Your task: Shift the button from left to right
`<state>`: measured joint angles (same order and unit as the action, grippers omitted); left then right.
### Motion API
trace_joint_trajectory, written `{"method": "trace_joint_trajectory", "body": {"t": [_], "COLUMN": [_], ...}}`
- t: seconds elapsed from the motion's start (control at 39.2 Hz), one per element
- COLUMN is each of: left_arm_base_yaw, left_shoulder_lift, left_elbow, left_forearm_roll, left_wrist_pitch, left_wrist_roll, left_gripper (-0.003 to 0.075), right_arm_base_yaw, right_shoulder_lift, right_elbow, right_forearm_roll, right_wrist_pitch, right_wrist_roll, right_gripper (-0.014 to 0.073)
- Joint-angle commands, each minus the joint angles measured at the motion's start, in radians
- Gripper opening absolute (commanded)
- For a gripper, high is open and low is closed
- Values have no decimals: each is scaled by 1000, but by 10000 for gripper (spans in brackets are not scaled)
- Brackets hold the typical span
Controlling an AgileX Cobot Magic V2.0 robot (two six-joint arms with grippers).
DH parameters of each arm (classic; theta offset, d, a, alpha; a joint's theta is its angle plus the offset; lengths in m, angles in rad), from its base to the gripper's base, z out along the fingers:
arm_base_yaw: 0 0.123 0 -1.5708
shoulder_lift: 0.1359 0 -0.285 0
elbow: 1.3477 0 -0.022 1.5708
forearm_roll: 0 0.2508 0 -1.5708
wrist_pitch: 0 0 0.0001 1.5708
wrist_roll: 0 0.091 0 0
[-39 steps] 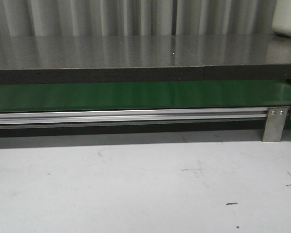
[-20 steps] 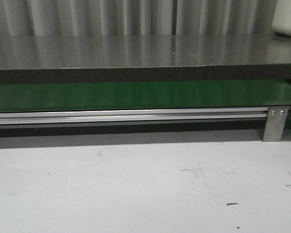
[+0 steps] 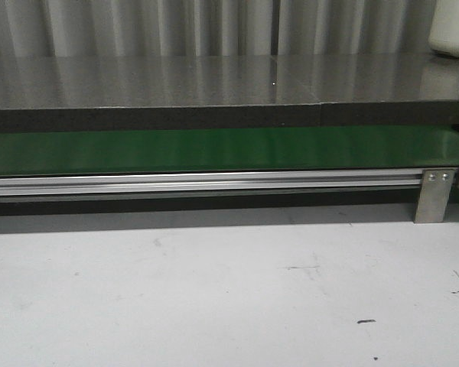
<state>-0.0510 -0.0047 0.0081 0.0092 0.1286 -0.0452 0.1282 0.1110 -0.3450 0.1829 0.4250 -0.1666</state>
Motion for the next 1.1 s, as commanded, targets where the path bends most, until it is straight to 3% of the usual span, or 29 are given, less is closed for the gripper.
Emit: {"method": "trace_joint_trajectory", "body": {"t": [0.0,0.46,0.76,0.92,1.07], "left_arm_base_yaw": [4,4,4,4,4], "left_shoulder_lift": [-19,-19,-18,-18,-18], "left_elbow": [29,29,29,29,29], "left_forearm_roll": [-9,-9,-9,-9,-9], "left_wrist_pitch": [-84,-84,-84,-84,-84], "left_wrist_roll": [2,2,2,2,2], "left_gripper": [-21,-21,-21,-21,-21], "right_arm_base_yaw": [1,1,-45,-64,-64], "right_shoulder_lift": [10,10,4,-42,-128], "right_elbow": [-25,-14,254,355,364], "right_forearm_roll": [3,3,3,3,-10], "right_wrist_pitch": [-77,-82,-374,-390,-311], "right_wrist_roll": [-7,-7,-7,-7,-8], "right_gripper": [-68,-68,-68,-68,-68]}}
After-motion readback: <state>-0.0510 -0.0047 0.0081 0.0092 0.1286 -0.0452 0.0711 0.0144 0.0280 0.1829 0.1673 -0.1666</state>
